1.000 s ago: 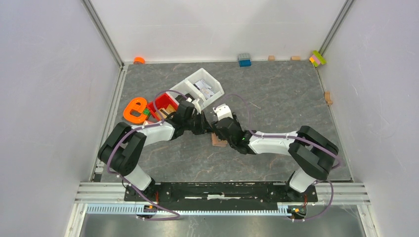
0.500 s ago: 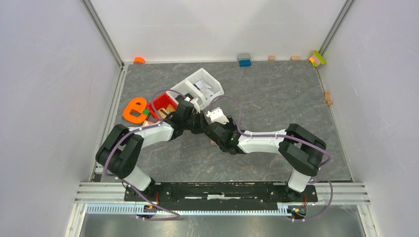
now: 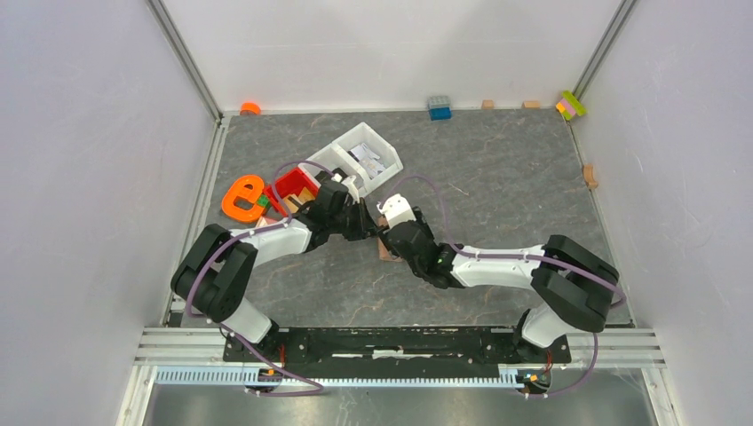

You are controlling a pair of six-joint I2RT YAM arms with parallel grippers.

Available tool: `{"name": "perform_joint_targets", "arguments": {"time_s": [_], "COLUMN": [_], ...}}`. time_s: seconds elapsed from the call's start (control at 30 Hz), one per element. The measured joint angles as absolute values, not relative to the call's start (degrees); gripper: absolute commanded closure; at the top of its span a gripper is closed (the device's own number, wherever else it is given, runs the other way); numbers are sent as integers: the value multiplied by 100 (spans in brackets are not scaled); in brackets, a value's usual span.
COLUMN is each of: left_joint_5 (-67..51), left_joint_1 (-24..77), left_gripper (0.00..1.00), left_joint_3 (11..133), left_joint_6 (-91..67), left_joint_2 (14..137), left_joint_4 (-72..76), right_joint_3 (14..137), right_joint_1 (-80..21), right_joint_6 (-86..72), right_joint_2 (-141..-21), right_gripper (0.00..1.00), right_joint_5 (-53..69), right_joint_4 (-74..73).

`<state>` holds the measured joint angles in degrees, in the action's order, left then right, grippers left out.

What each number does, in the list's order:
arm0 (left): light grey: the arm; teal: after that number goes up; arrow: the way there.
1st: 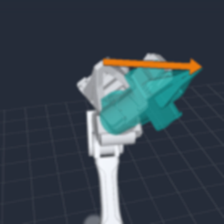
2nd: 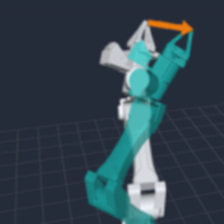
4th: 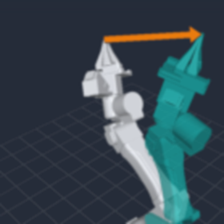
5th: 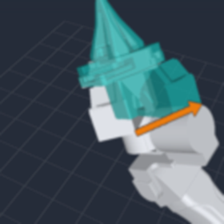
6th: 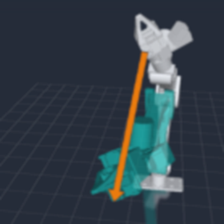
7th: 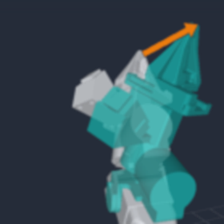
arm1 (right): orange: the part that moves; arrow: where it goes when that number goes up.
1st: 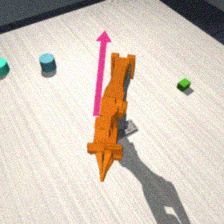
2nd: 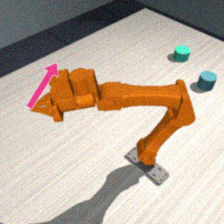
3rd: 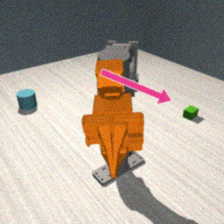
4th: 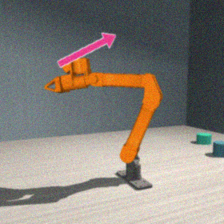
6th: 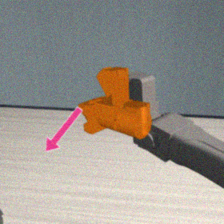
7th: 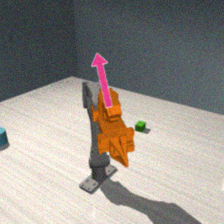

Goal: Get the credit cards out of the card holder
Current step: Open the card holder at the center of the board.

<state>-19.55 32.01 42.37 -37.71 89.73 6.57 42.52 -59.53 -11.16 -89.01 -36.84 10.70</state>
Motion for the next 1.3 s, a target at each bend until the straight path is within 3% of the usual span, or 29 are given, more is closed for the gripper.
{"name": "perform_joint_targets", "arguments": {"time_s": [0.2, 0.63, 1.3], "left_joint_5": [-1955, -1861, -1758], "left_joint_1": [3201, 3197, 3212], "left_gripper": [87, 87, 87], "left_joint_3": [4237, 4237, 4237], "left_joint_6": [-3771, -3771, -3739], "left_joint_2": [8973, 8980, 8864], "left_joint_4": [655, 604, 578], "right_joint_3": [4403, 5404, 5566], "right_joint_1": [-5953, -6012, -6055], "right_joint_6": [-982, -1529, -1887], "right_joint_2": [-9292, -10053, -10088], "right_gripper": [32, 36, 34], "right_joint_5": [-3468, -4497, -4904], "right_joint_4": [1262, 132, -283]}}
